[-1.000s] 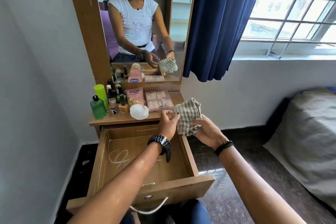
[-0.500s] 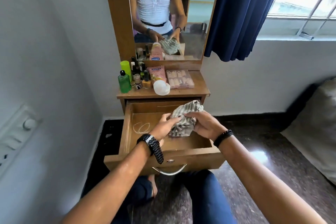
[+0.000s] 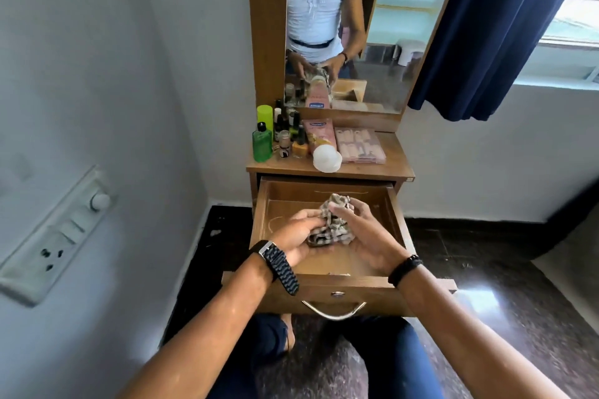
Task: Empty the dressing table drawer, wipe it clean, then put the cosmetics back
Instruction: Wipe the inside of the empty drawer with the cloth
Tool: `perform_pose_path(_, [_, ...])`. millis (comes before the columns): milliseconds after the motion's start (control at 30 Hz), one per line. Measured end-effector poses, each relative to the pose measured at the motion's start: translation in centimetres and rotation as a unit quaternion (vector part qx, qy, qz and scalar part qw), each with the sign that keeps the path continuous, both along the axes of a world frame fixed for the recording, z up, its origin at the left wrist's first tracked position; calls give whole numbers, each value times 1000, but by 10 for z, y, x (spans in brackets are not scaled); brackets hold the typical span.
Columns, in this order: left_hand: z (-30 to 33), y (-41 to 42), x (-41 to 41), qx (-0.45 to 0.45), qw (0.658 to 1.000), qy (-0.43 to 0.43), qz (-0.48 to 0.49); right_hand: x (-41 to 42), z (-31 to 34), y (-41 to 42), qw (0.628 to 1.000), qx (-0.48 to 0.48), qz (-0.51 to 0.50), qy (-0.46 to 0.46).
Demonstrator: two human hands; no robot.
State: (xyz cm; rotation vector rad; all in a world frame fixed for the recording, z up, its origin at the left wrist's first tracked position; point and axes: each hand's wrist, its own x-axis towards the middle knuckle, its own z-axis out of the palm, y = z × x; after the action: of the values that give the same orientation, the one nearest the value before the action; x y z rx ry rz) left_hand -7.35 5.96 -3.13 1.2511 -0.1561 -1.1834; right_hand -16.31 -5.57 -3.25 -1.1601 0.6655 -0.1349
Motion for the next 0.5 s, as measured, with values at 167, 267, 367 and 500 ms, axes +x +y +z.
perform_pose_path(167, [-6, 8, -2, 64, 987, -86, -120, 12, -12, 4, 994, -104, -10, 33])
perform_pose_path(267, [-2, 14, 2, 97, 969, -132, -185, 13, -9, -6, 964, -256, 8, 69])
perform_pose_path(367, [0, 21, 11, 141, 942, -237, -191, 14, -5, -20, 947, -314, -17, 68])
perform_pose_path(500, [-1, 41, 21, 222, 839, -491, -80, 17, 7, -30, 970, -242, -11, -26])
